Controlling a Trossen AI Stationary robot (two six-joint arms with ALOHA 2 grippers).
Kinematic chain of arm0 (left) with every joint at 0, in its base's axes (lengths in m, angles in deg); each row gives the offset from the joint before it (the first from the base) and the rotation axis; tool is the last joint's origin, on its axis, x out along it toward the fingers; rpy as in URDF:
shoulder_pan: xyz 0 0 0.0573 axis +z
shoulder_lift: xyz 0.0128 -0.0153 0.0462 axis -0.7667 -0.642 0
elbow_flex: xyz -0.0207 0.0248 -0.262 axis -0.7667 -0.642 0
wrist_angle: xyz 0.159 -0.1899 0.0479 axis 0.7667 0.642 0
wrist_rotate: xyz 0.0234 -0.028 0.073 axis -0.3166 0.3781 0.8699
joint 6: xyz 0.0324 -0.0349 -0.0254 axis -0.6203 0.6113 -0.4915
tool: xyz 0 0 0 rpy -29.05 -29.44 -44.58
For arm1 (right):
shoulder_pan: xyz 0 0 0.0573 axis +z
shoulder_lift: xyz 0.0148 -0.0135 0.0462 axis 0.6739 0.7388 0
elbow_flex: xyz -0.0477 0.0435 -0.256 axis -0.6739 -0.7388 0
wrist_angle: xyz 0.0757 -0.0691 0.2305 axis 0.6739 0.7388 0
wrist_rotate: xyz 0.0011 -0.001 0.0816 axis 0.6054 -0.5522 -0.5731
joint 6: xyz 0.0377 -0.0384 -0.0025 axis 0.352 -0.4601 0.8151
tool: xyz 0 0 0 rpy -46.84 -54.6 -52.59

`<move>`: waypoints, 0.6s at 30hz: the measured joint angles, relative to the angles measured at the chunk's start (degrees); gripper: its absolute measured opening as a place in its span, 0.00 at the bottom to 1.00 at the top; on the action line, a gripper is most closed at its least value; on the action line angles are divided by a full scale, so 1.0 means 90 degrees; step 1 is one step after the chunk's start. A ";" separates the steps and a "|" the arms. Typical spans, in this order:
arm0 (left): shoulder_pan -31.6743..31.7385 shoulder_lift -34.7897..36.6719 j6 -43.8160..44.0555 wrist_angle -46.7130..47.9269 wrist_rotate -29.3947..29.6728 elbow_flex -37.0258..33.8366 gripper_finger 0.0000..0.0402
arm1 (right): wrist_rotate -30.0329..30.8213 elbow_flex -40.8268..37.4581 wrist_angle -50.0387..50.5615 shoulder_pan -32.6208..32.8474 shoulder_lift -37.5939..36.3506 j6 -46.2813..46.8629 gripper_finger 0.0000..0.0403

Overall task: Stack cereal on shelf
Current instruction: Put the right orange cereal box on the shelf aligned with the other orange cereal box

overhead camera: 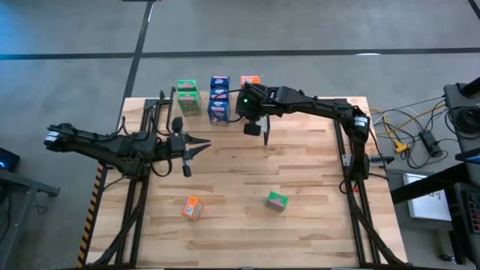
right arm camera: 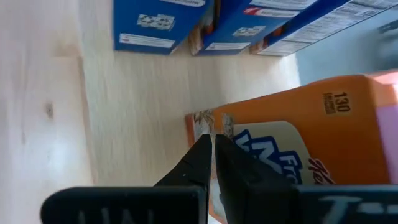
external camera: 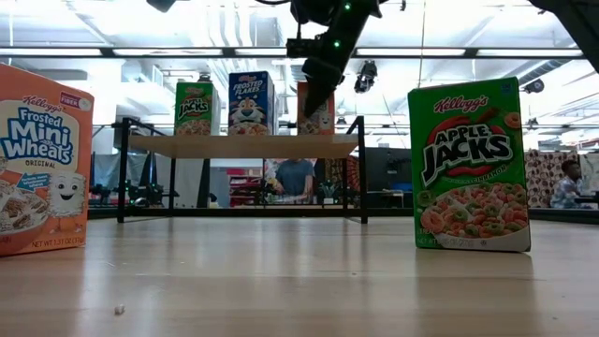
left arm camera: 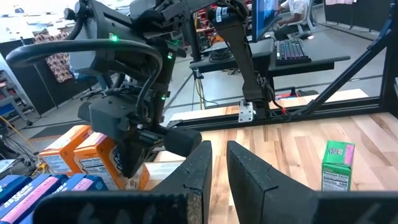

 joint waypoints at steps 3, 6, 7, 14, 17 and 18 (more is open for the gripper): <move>0.0000 0.0000 0.0000 0.0000 -0.0002 0.0000 0.08 | 0.0054 -0.0002 -0.0084 -0.0017 0.0000 -0.0036 0.03; 0.0000 0.0000 0.0000 0.0000 -0.0002 0.0000 0.08 | 0.0054 -0.0007 -0.0115 -0.0025 0.0000 -0.0052 0.03; 0.0000 0.0000 0.0000 0.0000 -0.0002 0.0000 0.08 | 0.0053 -0.0007 -0.0132 -0.0025 0.0000 -0.0055 0.03; 0.0000 0.0000 0.0000 -0.0002 -0.0005 0.0000 0.08 | 0.0056 -0.0007 -0.0134 -0.0051 0.0000 -0.0034 0.03; 0.0000 0.0000 0.0000 -0.0005 -0.0005 0.0000 0.08 | 0.0055 -0.0010 -0.0166 -0.0088 0.0000 -0.0033 0.03; 0.0000 0.0000 0.0000 -0.0007 -0.0005 0.0000 0.08 | 0.0061 -0.0010 -0.0188 -0.0090 0.0000 -0.0031 0.03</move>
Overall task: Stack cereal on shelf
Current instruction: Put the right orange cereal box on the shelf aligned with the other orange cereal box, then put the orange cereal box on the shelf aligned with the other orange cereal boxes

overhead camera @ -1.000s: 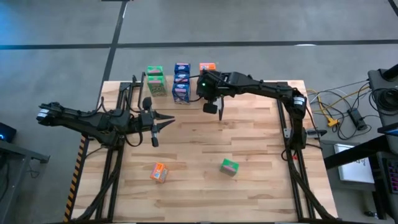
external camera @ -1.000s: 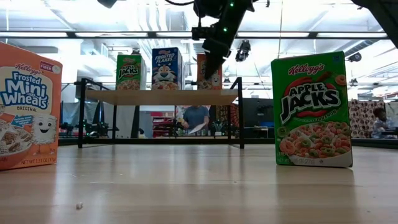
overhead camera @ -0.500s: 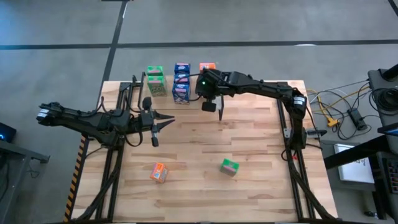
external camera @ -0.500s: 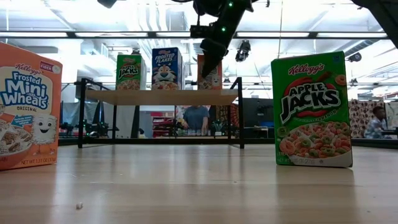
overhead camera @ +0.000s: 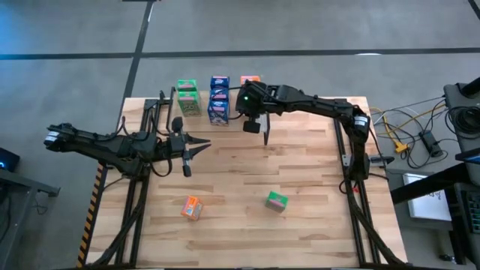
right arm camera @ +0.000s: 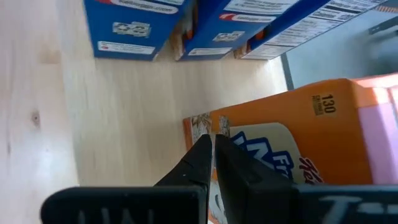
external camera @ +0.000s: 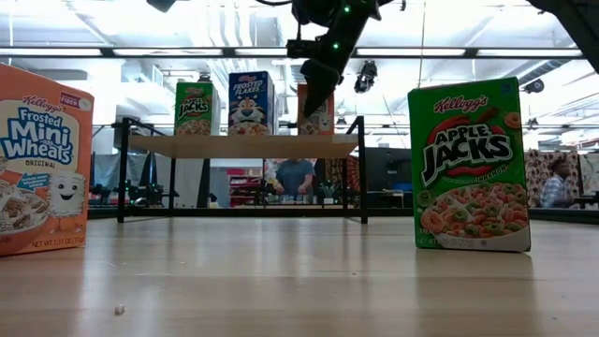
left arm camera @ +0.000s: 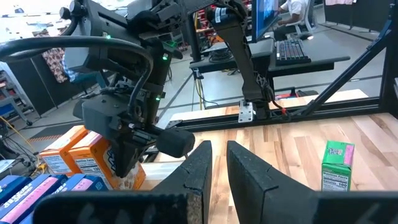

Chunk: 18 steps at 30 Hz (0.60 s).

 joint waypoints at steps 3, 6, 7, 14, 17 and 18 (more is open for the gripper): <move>0.0000 0.0000 0.0000 -0.0009 0.0000 0.0000 0.08 | 0.0007 -0.0002 -0.0096 -0.0019 0.0000 0.0000 0.03; -0.0001 0.0000 0.0001 -0.0010 -0.0002 0.0000 0.08 | 0.0003 -0.0002 -0.0088 -0.0017 0.0000 -0.0005 0.03; -0.0002 0.0000 0.0000 -0.0010 0.0000 0.0000 0.08 | -0.0004 -0.0002 -0.0085 -0.0017 0.0000 -0.0005 0.03; -0.0002 0.0000 0.0252 -0.0013 -0.0005 0.0000 0.08 | -0.0074 0.0015 0.0170 0.0278 -0.0244 0.0010 0.03; -0.0013 0.0000 0.0548 -0.0012 -0.0022 0.0000 0.08 | -0.0478 -0.0018 0.0237 0.0409 -0.0510 0.0133 0.03; -0.0022 0.0000 0.0661 -0.0012 -0.0041 0.0000 0.08 | -0.0678 -0.0041 0.0257 0.0447 -0.0594 0.0199 0.03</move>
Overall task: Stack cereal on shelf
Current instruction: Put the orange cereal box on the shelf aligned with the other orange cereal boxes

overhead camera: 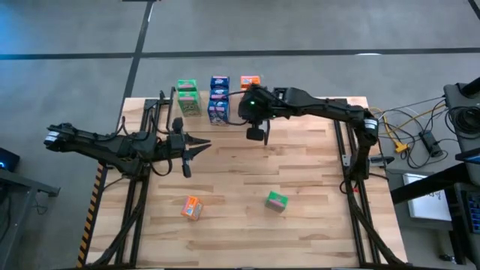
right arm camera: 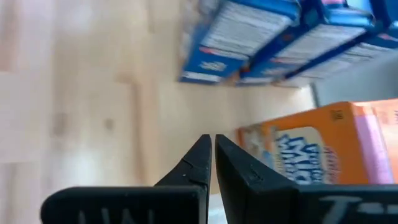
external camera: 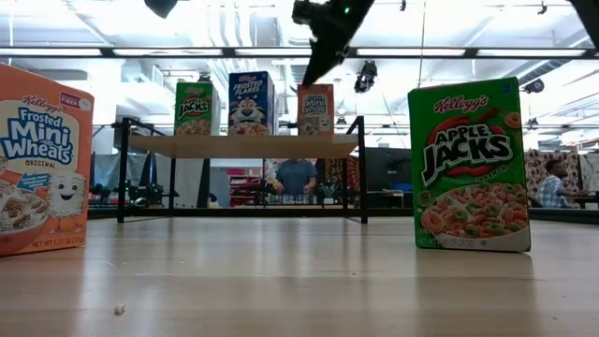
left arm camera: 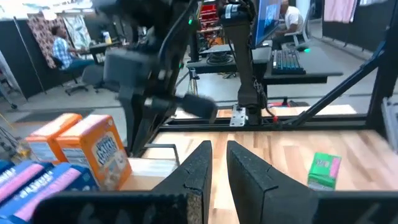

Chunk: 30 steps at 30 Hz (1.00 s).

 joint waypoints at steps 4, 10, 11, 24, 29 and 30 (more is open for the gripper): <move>-0.0112 0.0000 0.0479 0.0001 -0.0107 0.0000 0.08 | -0.0495 -0.0296 -0.0177 0.0192 -0.0419 0.0124 0.03; -0.0436 -0.0129 0.1242 0.0000 -0.0185 0.0000 0.08 | -0.0580 -0.1513 -0.1010 0.0482 -0.1241 0.0139 0.03; -0.0485 -0.0158 0.1371 0.0010 -0.0185 0.0000 0.08 | -0.0572 -0.1773 -0.1192 0.0524 -0.1398 0.0144 0.03; -0.0817 -0.0836 0.3997 0.0121 -0.0186 0.0000 0.08 | -0.0684 -0.4927 -0.4090 0.0915 -0.3368 0.0131 0.03; -0.0937 -0.1193 0.4971 0.0601 -0.0193 0.0153 0.08 | -0.1059 -0.5732 -0.5196 0.0906 -0.3966 0.0046 0.03; -0.0959 -0.1253 0.5135 0.0757 -0.0189 0.0221 0.08 | -0.1064 -0.5857 -0.5366 0.0908 -0.4076 0.0020 0.03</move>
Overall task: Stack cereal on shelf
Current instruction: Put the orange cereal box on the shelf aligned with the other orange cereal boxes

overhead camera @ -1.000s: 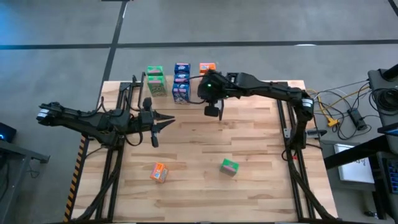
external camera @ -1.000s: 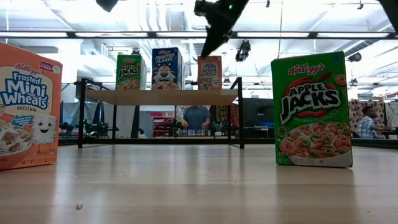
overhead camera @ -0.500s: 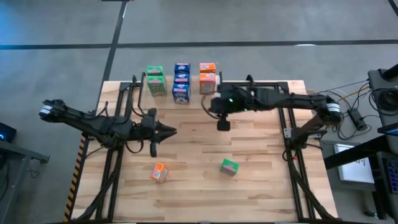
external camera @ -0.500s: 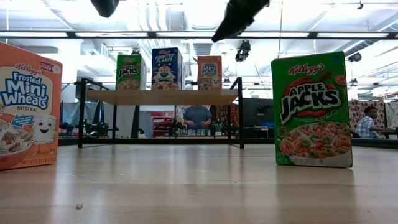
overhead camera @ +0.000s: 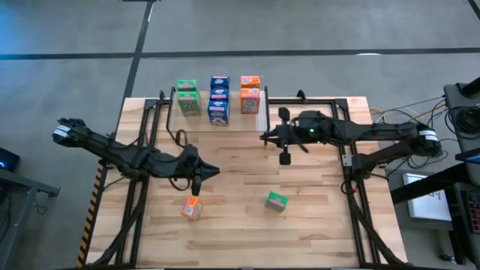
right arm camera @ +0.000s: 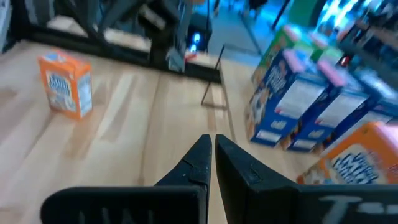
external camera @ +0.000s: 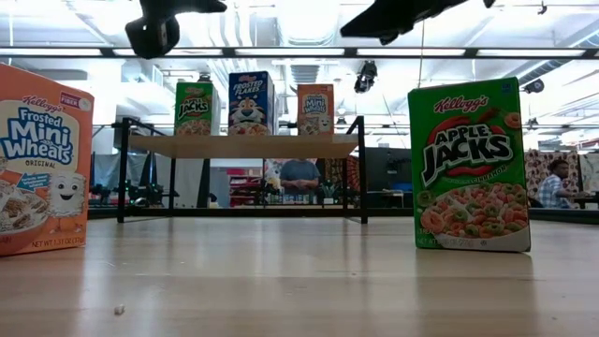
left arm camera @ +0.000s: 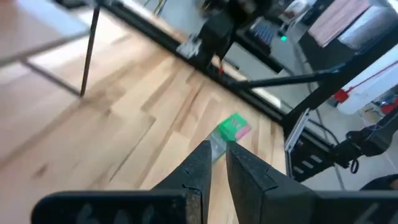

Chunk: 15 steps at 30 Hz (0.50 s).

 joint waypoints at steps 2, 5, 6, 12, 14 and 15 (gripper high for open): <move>-0.0050 -0.0134 0.0185 0.0174 0.0010 0.0147 0.08 | -0.0075 -0.0212 -0.0232 0.0012 -0.0201 -0.0032 0.03; -0.0102 -0.0378 0.0211 0.0237 0.0002 0.0341 0.08 | -0.0344 -0.0511 -0.0494 0.0012 -0.0480 -0.0054 0.03; -0.0122 -0.0468 0.0203 0.0268 0.0000 0.0429 0.08 | -0.0515 -0.0607 -0.0581 0.0013 -0.0567 -0.0056 0.03; -0.0224 -0.1118 -0.0004 0.0767 0.0000 0.1071 0.08 | -0.1328 -0.1250 -0.1307 0.0015 -0.1036 -0.0011 0.03; -0.0257 -0.1363 -0.0052 0.1032 0.0000 0.1381 0.08 | -0.1328 -0.1352 -0.1305 0.0015 -0.1157 0.0002 0.03; -0.0287 -0.1485 -0.0060 0.1194 0.0000 0.1543 0.08 | -0.1328 -0.1387 -0.1308 0.0012 -0.1206 0.0000 0.03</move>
